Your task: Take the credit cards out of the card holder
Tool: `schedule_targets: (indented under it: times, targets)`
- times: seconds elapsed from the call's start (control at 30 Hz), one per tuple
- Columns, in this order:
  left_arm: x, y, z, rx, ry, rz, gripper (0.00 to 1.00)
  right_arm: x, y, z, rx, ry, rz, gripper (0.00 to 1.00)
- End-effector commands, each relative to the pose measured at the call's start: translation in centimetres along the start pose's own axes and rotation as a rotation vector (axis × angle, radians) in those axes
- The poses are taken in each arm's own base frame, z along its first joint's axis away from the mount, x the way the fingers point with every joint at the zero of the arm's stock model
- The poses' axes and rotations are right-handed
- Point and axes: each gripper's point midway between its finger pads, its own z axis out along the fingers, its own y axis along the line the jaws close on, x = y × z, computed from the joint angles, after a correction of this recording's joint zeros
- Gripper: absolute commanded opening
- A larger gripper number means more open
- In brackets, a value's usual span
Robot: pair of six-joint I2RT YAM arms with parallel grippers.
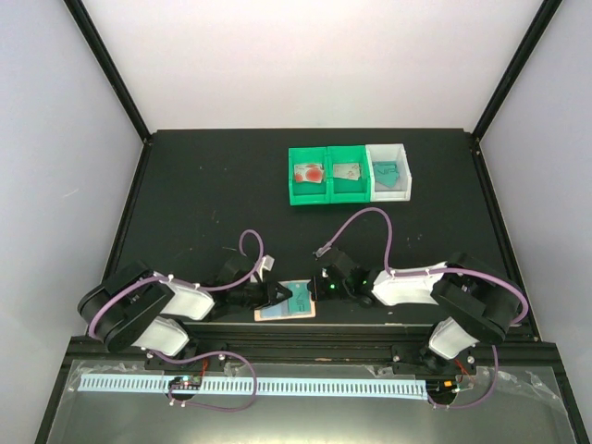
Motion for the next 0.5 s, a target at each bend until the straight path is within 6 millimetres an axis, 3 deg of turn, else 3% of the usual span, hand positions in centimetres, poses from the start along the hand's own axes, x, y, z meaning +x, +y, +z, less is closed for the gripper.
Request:
schedule_targets:
  times: [0.0,0.13,0.23,0.3,0.47]
  targets:
    - [0.64,0.41,-0.29,-0.006,0.013,0.007,0.05,2.30,-2.90,0.53,0.101,0.058,0.008,0.01]
    - [0.50,0.55,-0.70,0.001,-0.008,-0.014,0.01,2.40,-3.03,0.59,0.103,0.058,0.011,0.01]
    - [0.34,0.18,-0.98,0.009,-0.016,-0.006,0.09,2.40,-3.22,0.58,0.111,0.055,0.008,0.01]
    - [0.22,-0.16,-1.13,0.015,-0.021,0.009,0.02,2.41,-3.19,0.61,0.109,0.056,0.008,0.01]
    - [0.23,-0.10,-1.26,0.006,-0.022,0.008,0.03,2.50,-3.30,0.68,0.109,0.055,0.013,0.01]
